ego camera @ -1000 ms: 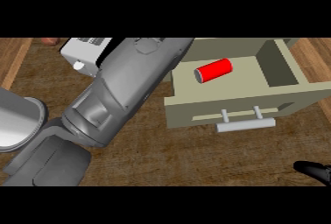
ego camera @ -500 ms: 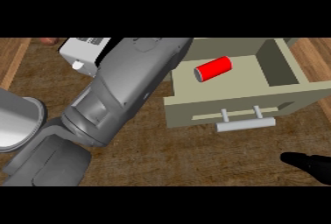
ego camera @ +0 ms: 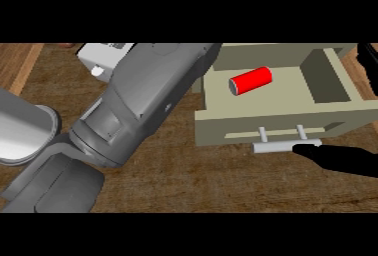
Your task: Pick up the can, place it into the drawer and close the drawer
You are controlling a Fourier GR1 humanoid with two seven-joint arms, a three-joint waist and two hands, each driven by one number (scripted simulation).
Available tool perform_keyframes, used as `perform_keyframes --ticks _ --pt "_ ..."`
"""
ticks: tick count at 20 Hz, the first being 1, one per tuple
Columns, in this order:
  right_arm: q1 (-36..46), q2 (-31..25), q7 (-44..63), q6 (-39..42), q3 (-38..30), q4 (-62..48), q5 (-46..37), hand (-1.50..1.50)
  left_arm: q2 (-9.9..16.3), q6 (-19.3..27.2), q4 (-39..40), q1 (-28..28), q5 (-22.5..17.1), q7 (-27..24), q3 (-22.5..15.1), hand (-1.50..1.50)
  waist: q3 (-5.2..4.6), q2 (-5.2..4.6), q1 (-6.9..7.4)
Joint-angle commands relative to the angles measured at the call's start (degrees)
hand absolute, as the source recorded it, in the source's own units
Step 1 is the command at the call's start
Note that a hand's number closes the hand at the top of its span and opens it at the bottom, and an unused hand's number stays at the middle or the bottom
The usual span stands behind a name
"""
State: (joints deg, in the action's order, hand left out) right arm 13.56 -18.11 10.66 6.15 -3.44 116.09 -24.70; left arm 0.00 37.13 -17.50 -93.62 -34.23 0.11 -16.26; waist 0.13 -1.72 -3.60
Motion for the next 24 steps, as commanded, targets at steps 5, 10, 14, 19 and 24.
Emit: perform_keyframes --ticks 5,10,14,19,24 --pt "6.45 0.34 -5.60 -4.82 8.00 -15.93 -14.60 -1.50 0.00 -0.09 2.13 -1.32 0.47 0.06 -0.30 -1.50 -0.02 0.55 2.25" --pt "10.14 1.45 -6.46 -9.09 10.84 -26.23 -22.95 -1.50 1.07 -2.65 1.51 -0.39 0.94 0.19 0.35 -1.50 -0.08 0.92 3.29" --pt "13.44 3.94 -8.95 -13.77 12.71 -35.45 -27.43 -1.50 3.33 -4.58 0.09 1.62 1.29 -0.35 1.09 -1.50 -0.09 1.09 3.92" --pt "19.54 5.25 -13.24 -20.45 10.66 -49.79 -30.24 -1.50 5.52 -4.50 -2.05 2.26 1.88 2.14 1.53 -1.50 -0.09 1.29 4.86" --pt "26.44 8.71 -12.84 -31.34 7.83 -64.04 -34.39 -1.50 6.42 -3.76 -4.63 3.06 3.09 3.95 0.87 -1.50 -0.07 1.19 6.12"
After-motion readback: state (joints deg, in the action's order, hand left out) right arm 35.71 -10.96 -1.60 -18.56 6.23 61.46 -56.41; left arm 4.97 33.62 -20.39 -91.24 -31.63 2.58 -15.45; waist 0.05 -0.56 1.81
